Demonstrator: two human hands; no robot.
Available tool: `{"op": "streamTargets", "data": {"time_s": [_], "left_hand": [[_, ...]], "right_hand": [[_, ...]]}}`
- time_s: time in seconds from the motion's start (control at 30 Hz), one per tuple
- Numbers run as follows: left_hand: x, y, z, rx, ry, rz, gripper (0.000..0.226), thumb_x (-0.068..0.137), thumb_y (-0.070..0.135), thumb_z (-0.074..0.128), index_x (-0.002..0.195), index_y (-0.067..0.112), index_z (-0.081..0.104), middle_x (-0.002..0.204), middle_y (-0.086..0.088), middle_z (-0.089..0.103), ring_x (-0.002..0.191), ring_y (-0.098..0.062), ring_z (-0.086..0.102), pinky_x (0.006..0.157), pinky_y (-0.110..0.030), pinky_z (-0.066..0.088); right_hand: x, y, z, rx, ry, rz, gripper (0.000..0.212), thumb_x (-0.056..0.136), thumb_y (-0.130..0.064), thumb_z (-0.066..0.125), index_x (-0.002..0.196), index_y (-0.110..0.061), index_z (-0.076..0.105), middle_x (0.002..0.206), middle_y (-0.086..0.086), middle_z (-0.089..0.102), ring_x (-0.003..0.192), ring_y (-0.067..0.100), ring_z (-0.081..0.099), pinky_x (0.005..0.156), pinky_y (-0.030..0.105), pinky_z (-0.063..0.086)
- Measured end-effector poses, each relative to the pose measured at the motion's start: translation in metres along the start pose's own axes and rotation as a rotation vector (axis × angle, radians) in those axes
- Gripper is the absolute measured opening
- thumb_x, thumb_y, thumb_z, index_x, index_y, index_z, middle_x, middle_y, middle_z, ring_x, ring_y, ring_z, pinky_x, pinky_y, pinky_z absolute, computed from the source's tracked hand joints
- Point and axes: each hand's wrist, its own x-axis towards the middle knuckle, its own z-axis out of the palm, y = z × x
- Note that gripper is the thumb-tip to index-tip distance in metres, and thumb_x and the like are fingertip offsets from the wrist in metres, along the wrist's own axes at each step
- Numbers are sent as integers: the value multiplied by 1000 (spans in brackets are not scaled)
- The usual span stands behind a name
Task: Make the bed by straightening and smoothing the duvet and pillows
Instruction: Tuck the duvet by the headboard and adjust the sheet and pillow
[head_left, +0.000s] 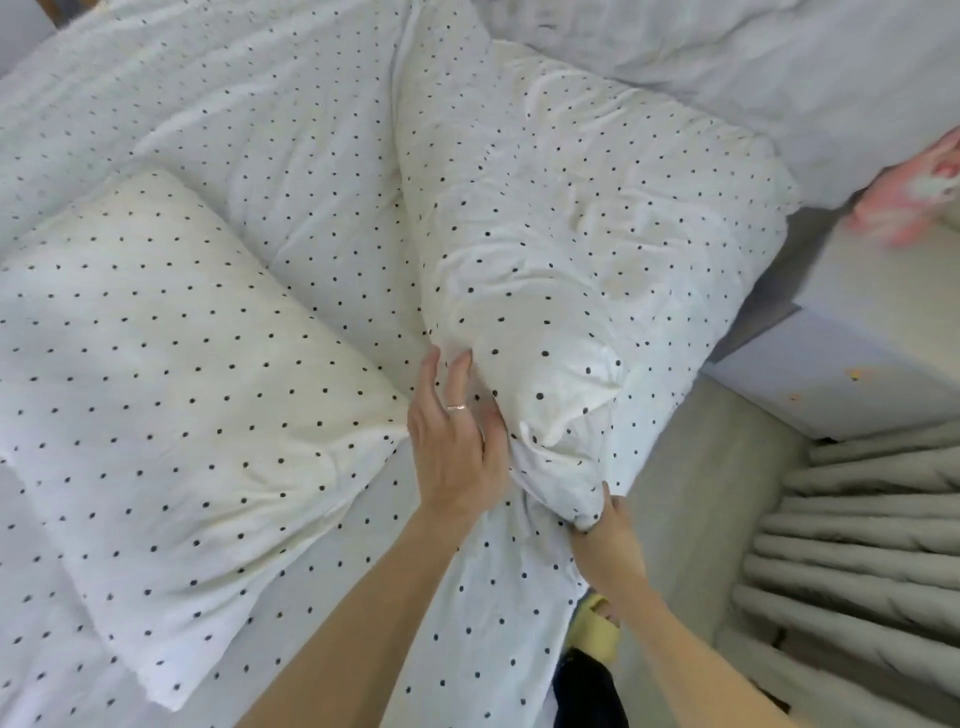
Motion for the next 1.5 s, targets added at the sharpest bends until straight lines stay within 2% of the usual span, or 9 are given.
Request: {"op": "streamTargets", "data": {"time_s": [0.13,0.33,0.5,0.67,0.9,1.07,1.23,1.33,1.5], "left_hand": [[25,32,17,124,-65,212,59,98,50,37,142,11,44,154,-11,37,138,-34,39,110,-51,35],[74,76,52,518,-836,-283,109,76,63,67,156,18,8,142,-9,47,124,-32,52,96,-43,48],[85,66,52,824,-748,-342,51,90,45,56,127,11,47,93,-2,52,100,-28,61,81,-36,51],[92,69,46,736,-768,-458,45,87,38,55,126,17,49,96,1,55,93,-23,54,78,-34,47],[127,108,27,629,-854,-632,33,73,22,58,105,17,56,94,-2,59,84,-21,57,72,-32,49],[152,159,23,367,-876,-732,18,58,19,54,53,22,38,66,-1,38,56,-19,30,50,-25,27],[186,251,49,-52,-640,-752,31,51,7,45,45,25,20,50,7,19,56,-15,12,49,-26,10],[189,261,53,-157,-744,-722,24,39,9,38,46,24,20,57,4,19,58,-16,15,55,-28,11],[174,232,61,-160,-875,-898,13,62,5,48,58,17,45,71,0,47,60,-19,45,60,-26,49]], "right_hand": [[27,2,-27,-74,-178,1,60,89,-33,54,145,-17,38,127,10,49,92,24,49,76,34,43],[43,5,-93,187,-630,140,55,87,-14,71,128,-32,40,127,-2,53,120,28,54,99,46,53],[74,3,-132,764,-567,304,51,75,-45,73,119,-21,70,127,2,70,120,19,61,103,44,47],[107,-40,-138,1006,-548,390,64,89,-68,61,121,-13,58,121,11,69,113,28,66,105,50,50],[116,-95,-156,1318,-664,635,57,84,-33,79,129,-5,58,115,20,65,95,32,65,71,37,60],[122,-106,-222,1275,-591,583,69,78,-10,84,134,0,46,126,26,59,96,36,66,94,39,59],[115,-116,-278,1332,-570,575,59,83,-56,72,106,-3,61,95,14,64,83,31,66,81,44,60],[114,-108,-297,1427,-639,632,76,78,-72,67,112,-4,61,114,21,68,98,38,67,74,50,58],[143,-135,-346,1439,-248,385,61,84,-19,69,143,-15,53,122,12,66,100,33,65,77,44,58]]}}
